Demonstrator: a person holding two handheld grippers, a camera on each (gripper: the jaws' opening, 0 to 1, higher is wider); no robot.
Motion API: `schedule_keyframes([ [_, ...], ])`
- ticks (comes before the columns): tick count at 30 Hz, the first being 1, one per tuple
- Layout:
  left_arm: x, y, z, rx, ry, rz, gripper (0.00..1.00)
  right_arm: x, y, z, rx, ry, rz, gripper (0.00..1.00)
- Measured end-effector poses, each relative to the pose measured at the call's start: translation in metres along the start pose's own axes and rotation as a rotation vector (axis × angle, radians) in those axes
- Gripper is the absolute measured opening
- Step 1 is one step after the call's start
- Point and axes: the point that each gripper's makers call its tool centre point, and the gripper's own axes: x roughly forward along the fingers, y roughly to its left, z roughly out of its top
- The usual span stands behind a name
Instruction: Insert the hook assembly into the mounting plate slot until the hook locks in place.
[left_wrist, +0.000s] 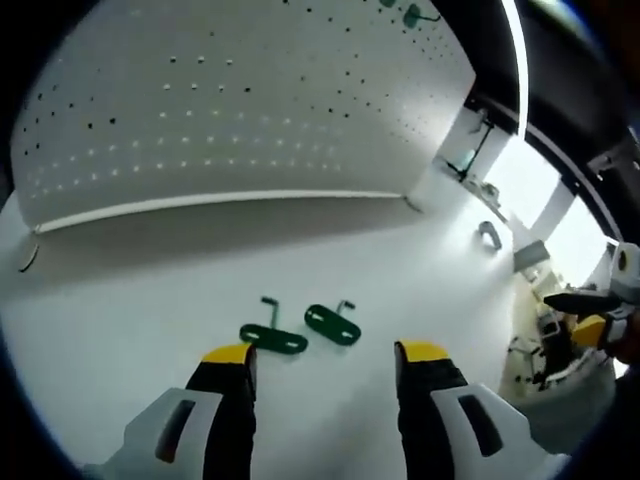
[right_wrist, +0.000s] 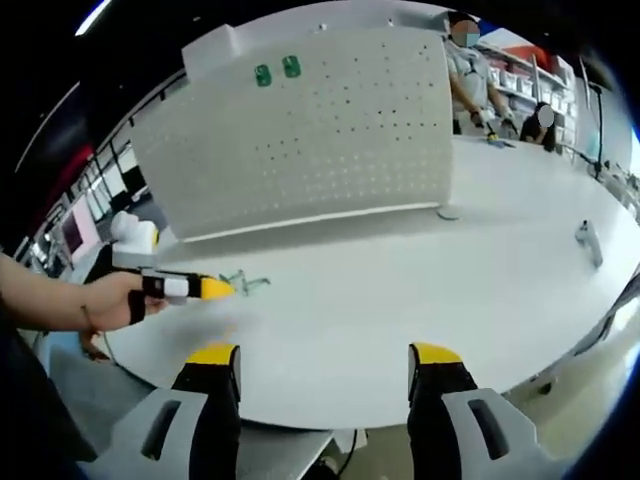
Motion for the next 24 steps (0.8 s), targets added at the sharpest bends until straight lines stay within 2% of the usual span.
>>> schedule_keyframes([
  [3,0.004,0.006,0.001,0.021,0.009,0.030,0.54,0.000,0.000,-0.002,0.010,0.009,0.002,0.68],
  [9,0.010,0.017,0.002,0.036,0.031,0.070,0.39,0.000,-0.003,-0.003,0.017,0.015,-0.006,0.67],
  [16,0.014,0.021,0.003,0.073,0.047,0.078,0.26,0.001,-0.004,-0.004,0.019,0.024,-0.008,0.67],
  [21,0.015,0.023,0.008,0.071,0.041,0.070,0.20,0.003,-0.002,-0.005,0.020,0.028,-0.006,0.66],
  [24,0.017,0.025,0.006,0.068,0.061,0.059,0.14,0.004,-0.001,-0.006,0.019,0.031,-0.004,0.66],
])
